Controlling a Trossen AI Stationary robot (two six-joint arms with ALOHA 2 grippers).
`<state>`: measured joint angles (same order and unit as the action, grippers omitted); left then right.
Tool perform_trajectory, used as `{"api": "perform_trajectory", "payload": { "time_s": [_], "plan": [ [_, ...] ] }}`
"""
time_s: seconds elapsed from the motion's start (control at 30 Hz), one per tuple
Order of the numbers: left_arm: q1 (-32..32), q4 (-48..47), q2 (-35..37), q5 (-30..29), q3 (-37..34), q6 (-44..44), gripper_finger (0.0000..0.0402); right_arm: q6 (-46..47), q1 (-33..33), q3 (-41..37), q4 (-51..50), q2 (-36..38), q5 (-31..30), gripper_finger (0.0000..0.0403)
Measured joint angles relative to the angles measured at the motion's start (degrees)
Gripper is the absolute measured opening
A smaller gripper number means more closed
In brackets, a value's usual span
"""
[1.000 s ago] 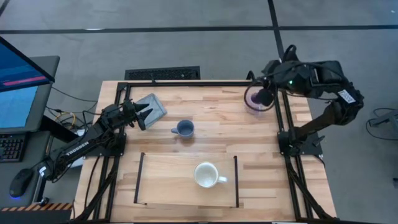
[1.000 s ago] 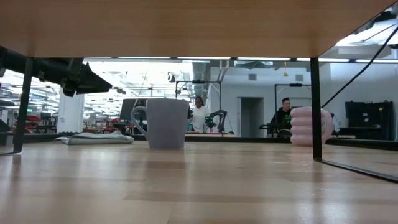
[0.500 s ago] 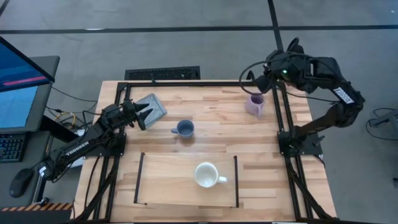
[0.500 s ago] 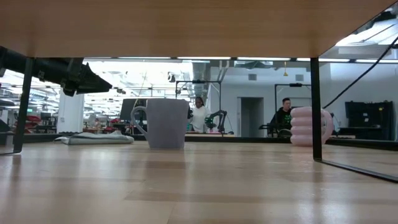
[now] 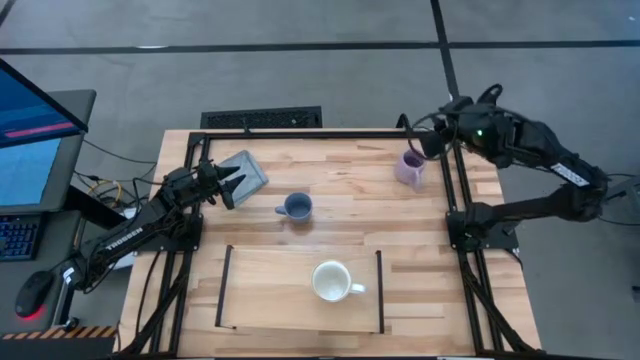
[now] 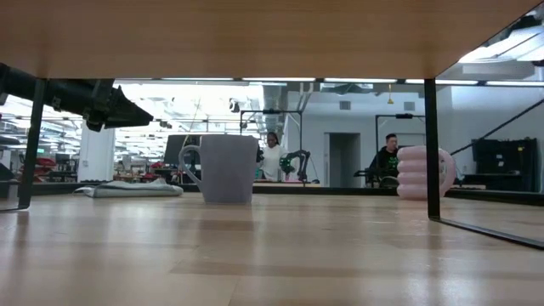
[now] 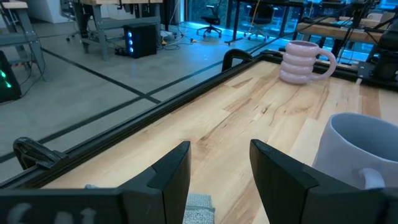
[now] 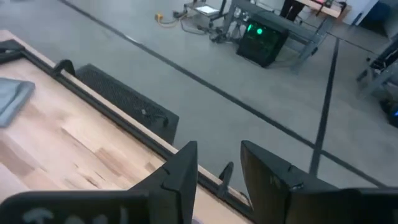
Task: Stack small to large cups/mugs on shelf
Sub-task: Put the purple mug on the shelf
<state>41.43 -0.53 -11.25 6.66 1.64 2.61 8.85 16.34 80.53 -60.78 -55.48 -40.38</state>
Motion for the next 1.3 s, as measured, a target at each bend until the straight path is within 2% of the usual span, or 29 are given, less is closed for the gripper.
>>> {"api": "perform_trajectory", "payload": {
  "time_s": [0.23,0.4,0.6,1.0,1.3],
  "plan": [
    [0.0,0.02,-0.01,0.0,0.0,-0.01,0.0156,8.36,0.0,-15.74,5.52,7.81,-0.08,0.0146],
    [0.0,0.02,0.0,0.0,-0.02,0.0,0.0156,17.02,0.14,-23.7,7.79,11.7,-0.57,0.0146],
    [0.02,0.02,-0.01,0.0,0.01,0.02,0.0156,27.4,1.92,-28.46,6.83,14.59,-1.5,0.0146],
    [0.02,0.02,-0.02,0.0,-0.01,0.09,0.0156,28.57,2.08,-35.74,6.74,13.45,0.04,0.0146],
    [0.0,0.02,0.01,0.0,-0.02,0.11,0.0156,37.0,2.08,-39.59,7.29,11.08,0.31,0.0146]
  ]
}}
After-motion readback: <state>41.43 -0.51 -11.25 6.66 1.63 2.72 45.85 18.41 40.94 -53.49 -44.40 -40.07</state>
